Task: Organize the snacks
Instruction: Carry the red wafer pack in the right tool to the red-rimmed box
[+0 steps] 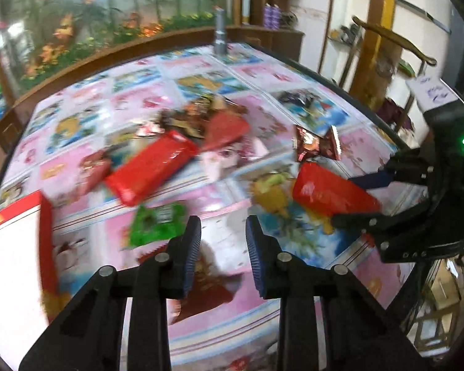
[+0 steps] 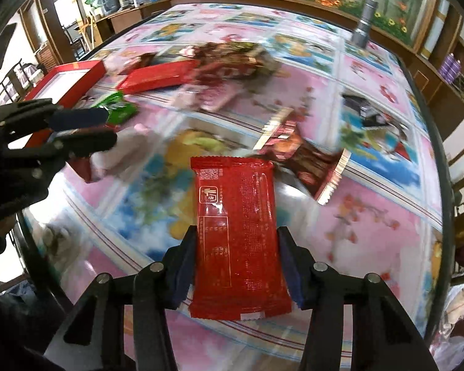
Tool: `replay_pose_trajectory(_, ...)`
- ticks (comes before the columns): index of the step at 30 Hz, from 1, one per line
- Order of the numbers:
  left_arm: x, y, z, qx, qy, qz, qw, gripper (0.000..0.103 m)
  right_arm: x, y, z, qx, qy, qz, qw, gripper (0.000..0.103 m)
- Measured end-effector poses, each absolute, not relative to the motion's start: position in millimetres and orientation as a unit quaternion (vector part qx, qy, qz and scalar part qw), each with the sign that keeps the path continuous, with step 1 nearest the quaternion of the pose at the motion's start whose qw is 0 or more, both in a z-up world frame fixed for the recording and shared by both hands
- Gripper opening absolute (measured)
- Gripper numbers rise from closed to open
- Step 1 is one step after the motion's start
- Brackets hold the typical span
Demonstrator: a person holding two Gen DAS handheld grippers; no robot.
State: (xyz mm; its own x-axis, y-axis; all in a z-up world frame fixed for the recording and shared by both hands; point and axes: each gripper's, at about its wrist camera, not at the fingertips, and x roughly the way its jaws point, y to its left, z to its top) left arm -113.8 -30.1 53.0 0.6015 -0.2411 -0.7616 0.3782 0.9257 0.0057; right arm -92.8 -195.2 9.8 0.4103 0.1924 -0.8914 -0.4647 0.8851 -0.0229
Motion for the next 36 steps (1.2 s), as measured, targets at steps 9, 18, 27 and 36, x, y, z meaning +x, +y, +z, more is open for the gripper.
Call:
replay_pose_trajectory(9, -125, -2, 57, 0.071, 0.406, -0.154, 0.898, 0.027, -102, -165, 9, -0.119, 0.505, 0.206, 0.83, 0.051)
replay_pose_trajectory(18, -125, 29, 44, 0.041, 0.426, -0.134, 0.894, 0.037, -109, -178, 7, -0.11, 0.497, 0.181, 0.842, 0.052)
replay_pose_trajectory(27, -122, 11, 46, 0.058, 0.436, -0.158, 0.884, 0.058, -110, -182, 7, -0.104, 0.488, 0.195, 0.845, 0.053)
replay_pose_trajectory(36, -109, 9, 24, 0.002, 0.481, -0.136, 0.866, 0.065, -111, -185, 6, -0.102, 0.477, 0.215, 0.846, 0.057)
